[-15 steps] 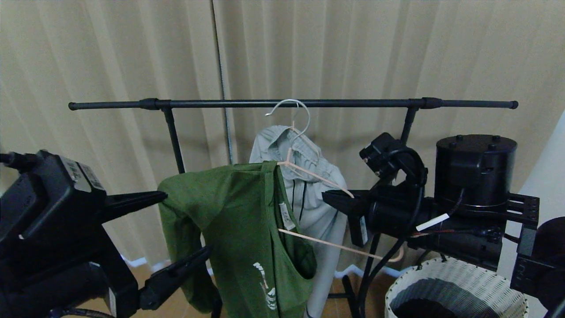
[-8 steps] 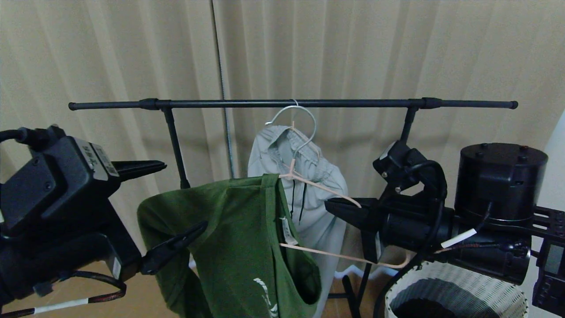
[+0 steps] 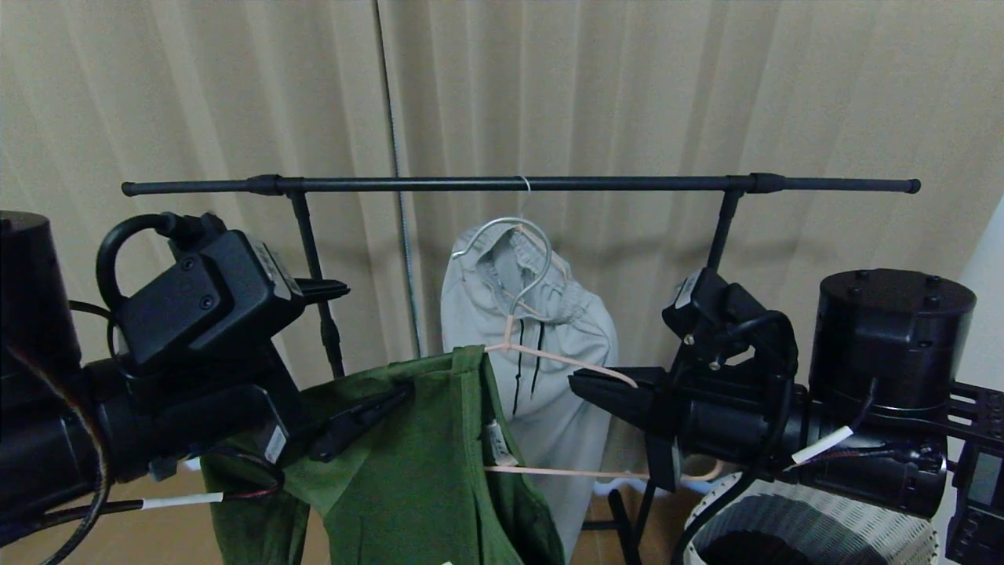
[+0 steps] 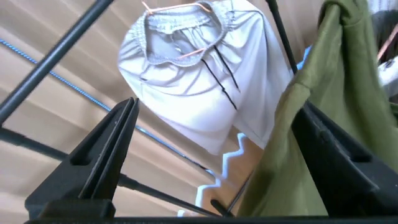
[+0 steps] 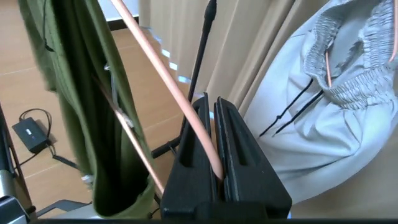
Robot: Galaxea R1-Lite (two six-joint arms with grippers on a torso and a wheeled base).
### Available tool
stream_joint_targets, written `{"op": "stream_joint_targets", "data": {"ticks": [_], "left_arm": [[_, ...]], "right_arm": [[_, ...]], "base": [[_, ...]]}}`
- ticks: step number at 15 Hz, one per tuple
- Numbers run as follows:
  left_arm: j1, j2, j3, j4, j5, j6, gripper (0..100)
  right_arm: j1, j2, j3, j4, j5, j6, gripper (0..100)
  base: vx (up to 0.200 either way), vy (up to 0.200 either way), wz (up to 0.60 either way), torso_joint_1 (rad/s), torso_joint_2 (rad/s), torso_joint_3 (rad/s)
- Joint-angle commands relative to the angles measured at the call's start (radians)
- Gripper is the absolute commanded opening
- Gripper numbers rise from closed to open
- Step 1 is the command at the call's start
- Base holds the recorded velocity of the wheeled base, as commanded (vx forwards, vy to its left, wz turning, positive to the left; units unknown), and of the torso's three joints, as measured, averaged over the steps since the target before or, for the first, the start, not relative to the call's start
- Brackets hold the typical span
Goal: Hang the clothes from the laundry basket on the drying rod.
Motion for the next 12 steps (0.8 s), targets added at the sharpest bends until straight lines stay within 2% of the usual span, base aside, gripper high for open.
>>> {"op": "stream_joint_targets", "data": {"ticks": [1, 2, 3, 6, 12], "left_arm": [[0.000, 0.029, -0.002, -0.001, -0.002, 0.001, 100], [0.000, 0.029, -0.002, 0.000, -0.002, 0.001, 100], [0.000, 0.029, 0.000, 0.000, -0.002, 0.001, 0], [0.000, 0.026, 0.014, -0.001, -0.007, -0.001, 0], [0.004, 0.021, 0.031, -0.001, -0.005, -0.001, 0]], "right_arm": [[0.008, -0.002, 0.001, -0.001, 0.008, 0.000, 0], [0.014, -0.004, 0.001, -0.001, 0.020, 0.000, 0], [0.014, -0.005, 0.003, -0.001, 0.022, 0.000, 0], [0.019, -0.007, 0.012, -0.056, 0.022, 0.002, 0], [0.019, -0.008, 0.012, -0.074, 0.023, 0.002, 0]], "base": [[0.000, 0.000, 0.00, 0.000, 0.00, 0.000], [0.000, 0.000, 0.00, 0.000, 0.00, 0.000], [0.000, 0.000, 0.00, 0.000, 0.00, 0.000], [0.000, 0.000, 0.00, 0.000, 0.00, 0.000], [0.000, 0.000, 0.00, 0.000, 0.00, 0.000]]}}
